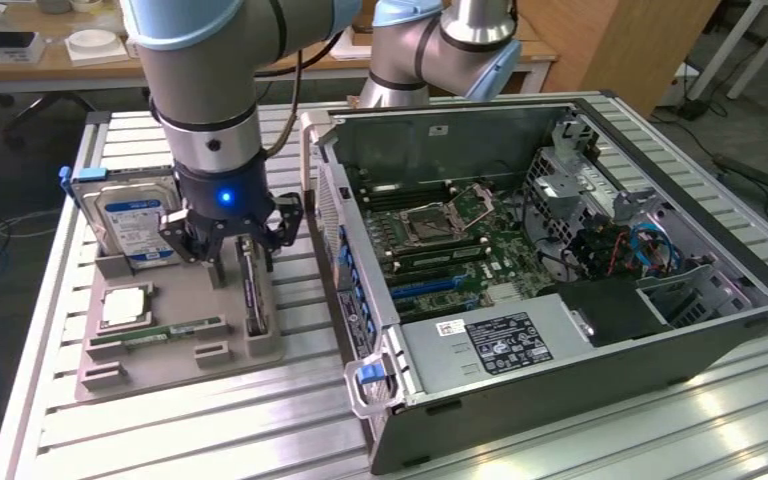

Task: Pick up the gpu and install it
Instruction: 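Pick up the gpu and move the gpu toward the slot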

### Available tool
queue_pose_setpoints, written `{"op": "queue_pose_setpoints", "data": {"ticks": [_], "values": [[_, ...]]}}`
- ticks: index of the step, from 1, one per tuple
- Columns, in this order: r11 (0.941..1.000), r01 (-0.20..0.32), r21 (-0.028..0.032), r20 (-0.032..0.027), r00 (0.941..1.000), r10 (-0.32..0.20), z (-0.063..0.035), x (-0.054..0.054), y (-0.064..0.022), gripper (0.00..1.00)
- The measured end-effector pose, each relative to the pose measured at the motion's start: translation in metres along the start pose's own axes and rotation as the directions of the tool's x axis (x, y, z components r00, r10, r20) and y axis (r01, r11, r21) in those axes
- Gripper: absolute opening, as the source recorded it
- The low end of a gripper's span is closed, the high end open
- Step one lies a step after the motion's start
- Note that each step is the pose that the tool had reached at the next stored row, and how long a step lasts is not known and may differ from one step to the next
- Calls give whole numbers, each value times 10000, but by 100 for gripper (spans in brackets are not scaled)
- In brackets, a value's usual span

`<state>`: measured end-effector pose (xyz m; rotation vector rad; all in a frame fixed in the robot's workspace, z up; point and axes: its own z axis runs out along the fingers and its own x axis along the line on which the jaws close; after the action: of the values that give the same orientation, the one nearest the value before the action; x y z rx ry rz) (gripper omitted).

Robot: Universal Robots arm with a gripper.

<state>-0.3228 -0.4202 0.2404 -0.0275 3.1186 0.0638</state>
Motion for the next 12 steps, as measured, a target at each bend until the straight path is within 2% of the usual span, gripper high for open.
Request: {"op": "queue_pose_setpoints", "data": {"ticks": [12], "values": [[10000,1,8,-1,10000,-1,206,3,-8,59]]}}
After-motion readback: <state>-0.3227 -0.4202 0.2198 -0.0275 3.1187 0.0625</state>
